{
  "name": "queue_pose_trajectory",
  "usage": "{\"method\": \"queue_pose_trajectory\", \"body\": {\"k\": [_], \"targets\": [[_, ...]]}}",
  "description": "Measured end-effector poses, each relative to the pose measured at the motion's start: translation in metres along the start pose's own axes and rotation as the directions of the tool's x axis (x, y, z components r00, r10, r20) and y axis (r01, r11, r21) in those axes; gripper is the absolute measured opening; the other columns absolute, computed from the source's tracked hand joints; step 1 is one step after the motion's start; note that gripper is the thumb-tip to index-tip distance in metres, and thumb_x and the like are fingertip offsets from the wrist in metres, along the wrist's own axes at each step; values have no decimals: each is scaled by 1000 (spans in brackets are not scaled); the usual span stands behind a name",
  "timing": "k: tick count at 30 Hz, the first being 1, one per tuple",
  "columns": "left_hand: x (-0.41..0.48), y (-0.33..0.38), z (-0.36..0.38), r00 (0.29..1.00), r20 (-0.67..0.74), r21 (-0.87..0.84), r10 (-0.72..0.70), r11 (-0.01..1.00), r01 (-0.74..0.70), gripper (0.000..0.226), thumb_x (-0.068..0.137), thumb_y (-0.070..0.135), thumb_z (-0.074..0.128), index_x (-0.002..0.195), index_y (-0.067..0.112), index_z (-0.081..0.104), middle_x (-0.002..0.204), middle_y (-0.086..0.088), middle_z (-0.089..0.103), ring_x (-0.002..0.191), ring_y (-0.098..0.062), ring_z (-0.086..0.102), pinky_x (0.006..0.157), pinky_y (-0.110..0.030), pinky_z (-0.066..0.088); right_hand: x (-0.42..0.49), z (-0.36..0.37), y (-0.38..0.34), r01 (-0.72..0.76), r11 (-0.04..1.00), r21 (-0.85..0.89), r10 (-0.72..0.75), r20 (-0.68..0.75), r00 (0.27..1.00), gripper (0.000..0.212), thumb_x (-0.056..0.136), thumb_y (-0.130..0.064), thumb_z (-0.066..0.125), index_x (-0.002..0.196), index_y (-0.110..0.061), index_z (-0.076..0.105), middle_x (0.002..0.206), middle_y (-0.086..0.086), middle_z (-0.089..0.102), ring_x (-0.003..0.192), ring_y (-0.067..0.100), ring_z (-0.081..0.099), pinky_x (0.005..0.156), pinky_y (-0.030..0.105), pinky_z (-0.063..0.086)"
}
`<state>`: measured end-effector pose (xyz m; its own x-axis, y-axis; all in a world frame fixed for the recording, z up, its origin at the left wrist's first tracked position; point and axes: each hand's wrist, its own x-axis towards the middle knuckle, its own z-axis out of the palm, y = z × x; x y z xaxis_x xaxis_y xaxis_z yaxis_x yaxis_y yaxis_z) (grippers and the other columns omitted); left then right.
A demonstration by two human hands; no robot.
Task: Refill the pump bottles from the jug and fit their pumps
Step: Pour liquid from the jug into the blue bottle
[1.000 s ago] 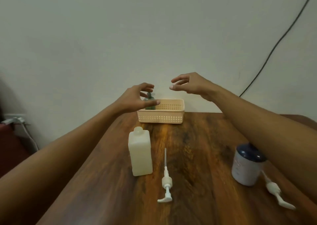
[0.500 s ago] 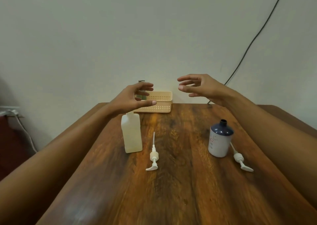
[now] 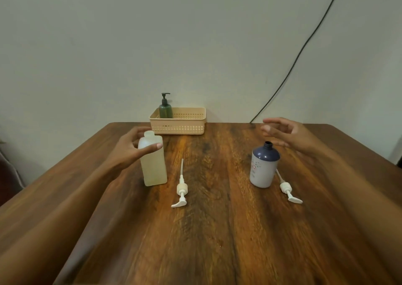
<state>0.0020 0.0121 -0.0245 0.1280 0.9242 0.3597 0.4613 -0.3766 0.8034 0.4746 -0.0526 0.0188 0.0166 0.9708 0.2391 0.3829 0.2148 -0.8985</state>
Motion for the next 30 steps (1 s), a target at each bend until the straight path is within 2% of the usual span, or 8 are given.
{"method": "queue_pose_trajectory", "body": {"k": [2,5,8,11,14,20,24,30], "targets": [[-4,-5,3,1000,14,-32,-14,999,14,86,56,79,76,130,43,51,121,23,58,106,-3,61,74,-18,49,-7,3,13,-28,999,-47,29,23,999,60,73,-66,82,128,-46,70,134,-6,74,129,18,68,94,36,59],[-8,-15,6,999,34,-33,-23,999,24,91,55,76,77,133,36,52,122,14,61,109,-10,63,76,-21,51,-16,12,35,-37,995,-90,40,32,999,82,62,-79,88,134,-45,66,137,-10,70,128,12,65,98,34,56],[-12,-24,6,998,61,-55,-25,998,28,97,54,72,79,137,28,52,127,8,61,115,-15,62,83,-25,53,-25,20,55,-62,996,-71,63,6,998,103,51,-66,100,142,-35,63,134,-11,70,124,12,66,98,31,55],[-15,-29,6,996,85,-87,-28,996,36,101,55,68,80,142,25,51,134,5,61,122,-17,60,93,-30,52,-31,24,66,-76,992,-103,78,15,997,91,58,-52,101,138,-32,65,131,-10,72,124,14,67,103,38,57],[-19,-30,7,996,88,-107,-22,994,32,103,56,68,80,144,24,50,138,4,61,123,-16,60,93,-28,51,-35,27,70,-90,992,-94,88,-32,996,87,59,-45,99,136,-26,64,129,-9,72,121,15,67,102,37,56],[-21,-29,14,1000,9,-130,-13,991,14,79,68,57,90,133,35,52,125,15,62,114,-9,60,97,-35,53,-41,35,65,-83,996,-24,80,-83,993,84,58,-40,97,132,-21,62,123,-9,73,115,10,68,88,27,55],[-17,-23,17,999,27,-114,18,993,-15,89,58,68,82,135,33,52,131,10,62,120,-13,60,92,-27,52,-36,37,53,-46,997,66,54,-115,992,81,60,-37,98,132,-21,64,124,-4,76,114,15,72,93,36,60],[-3,5,26,994,22,-140,111,984,-107,90,62,68,82,139,32,54,130,15,65,117,-7,65,90,-28,59,-18,40,18,66,993,100,-55,-113,992,82,59,-43,98,131,-21,66,121,-4,78,109,12,78,85,27,64]]}}
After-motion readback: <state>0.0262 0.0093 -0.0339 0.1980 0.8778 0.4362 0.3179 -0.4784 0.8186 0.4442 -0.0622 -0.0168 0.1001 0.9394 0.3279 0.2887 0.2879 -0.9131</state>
